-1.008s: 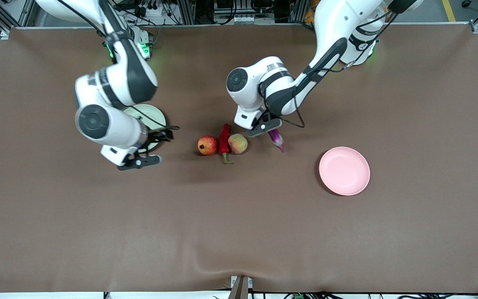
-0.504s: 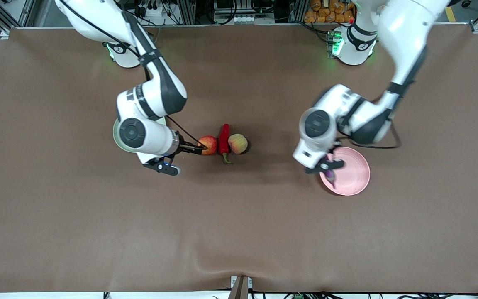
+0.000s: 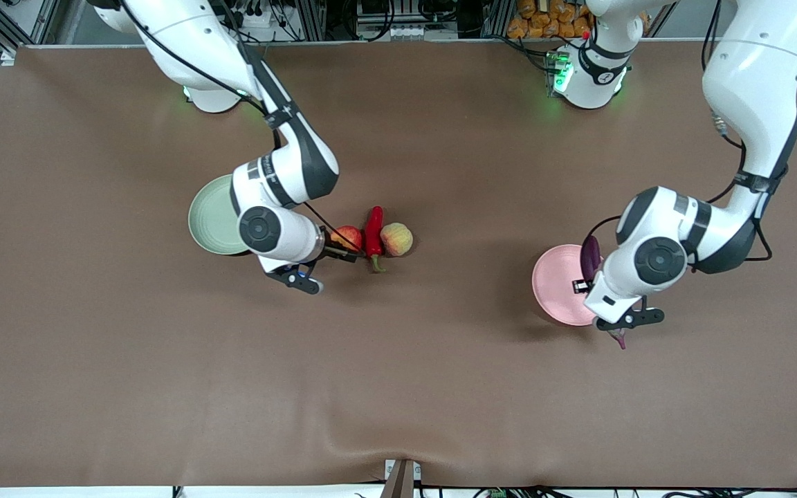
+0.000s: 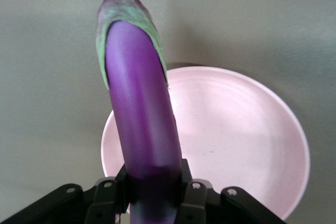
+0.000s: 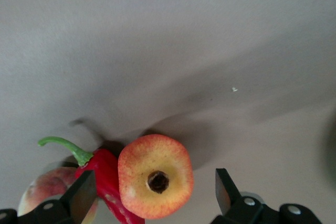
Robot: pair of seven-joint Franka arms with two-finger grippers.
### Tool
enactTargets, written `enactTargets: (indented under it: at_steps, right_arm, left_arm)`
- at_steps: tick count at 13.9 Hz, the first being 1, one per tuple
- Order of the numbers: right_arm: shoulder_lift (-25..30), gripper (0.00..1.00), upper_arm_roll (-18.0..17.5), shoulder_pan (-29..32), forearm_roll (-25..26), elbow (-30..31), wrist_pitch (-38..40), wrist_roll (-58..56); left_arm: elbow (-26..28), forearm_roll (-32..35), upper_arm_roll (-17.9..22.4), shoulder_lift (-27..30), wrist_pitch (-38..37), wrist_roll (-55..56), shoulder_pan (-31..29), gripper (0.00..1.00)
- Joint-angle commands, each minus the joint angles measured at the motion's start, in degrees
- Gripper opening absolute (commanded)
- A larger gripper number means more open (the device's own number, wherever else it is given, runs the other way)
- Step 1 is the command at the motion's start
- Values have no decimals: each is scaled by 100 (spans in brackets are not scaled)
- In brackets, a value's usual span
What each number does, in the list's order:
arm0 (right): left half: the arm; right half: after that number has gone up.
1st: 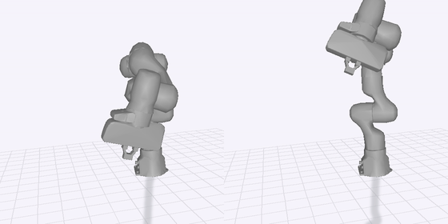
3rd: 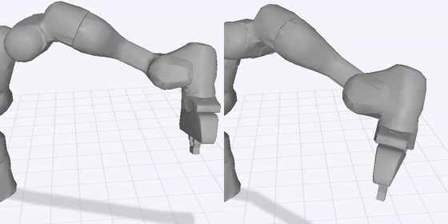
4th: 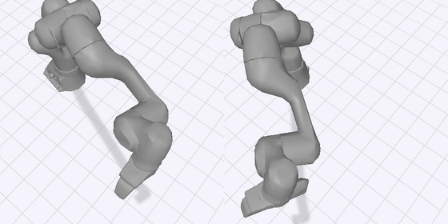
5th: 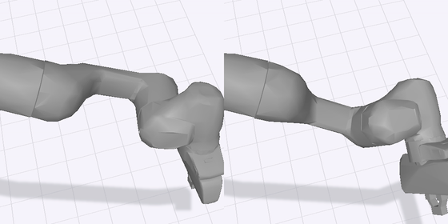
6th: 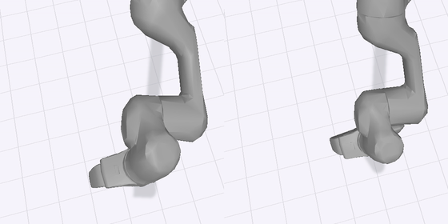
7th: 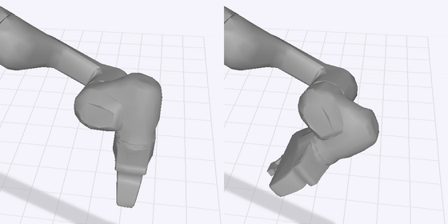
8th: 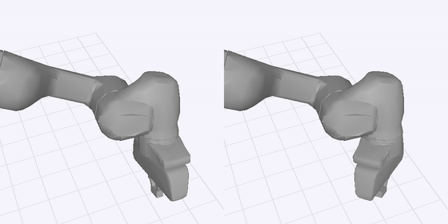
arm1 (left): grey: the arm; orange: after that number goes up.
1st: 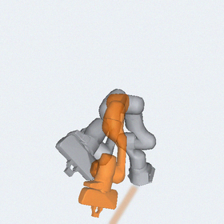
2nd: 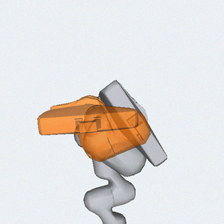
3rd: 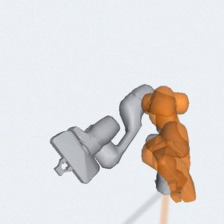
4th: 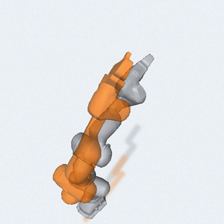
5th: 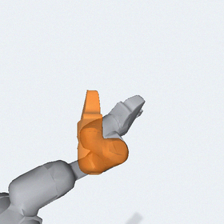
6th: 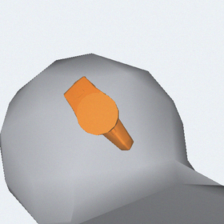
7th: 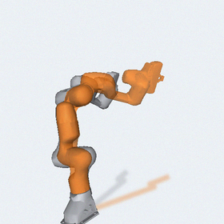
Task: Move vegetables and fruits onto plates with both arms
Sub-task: 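Carry the eggplant onto the pink plate while the right gripper grasps the pomegranate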
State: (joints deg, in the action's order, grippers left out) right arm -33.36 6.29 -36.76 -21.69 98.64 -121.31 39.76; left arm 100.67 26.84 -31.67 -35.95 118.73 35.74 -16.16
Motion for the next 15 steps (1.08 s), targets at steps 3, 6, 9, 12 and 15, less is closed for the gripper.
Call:
enactTargets:
  at_steps: [3,6,9,12,15]
  right_arm:
    - [-100,100,48,-120,-133,-29,-7,-74]
    - [-197,100,48,-235,-151,-29,-15,-83]
    - [-250,100,48,-235,-151,-11,-15,-83]
    - [-302,100,48,-244,-160,-3,-42,-83]
    - [-320,69,48,-244,-177,120,-286,-74]
  left_arm:
    - [181,-30,-112,-52,45,21,-71,2]
    - [322,-30,-121,-17,45,21,-71,6]
    - [401,-21,-112,1,45,21,-89,31]
    - [375,-30,-120,1,28,21,-89,100]
    - [331,-30,-138,158,-34,38,-71,100]
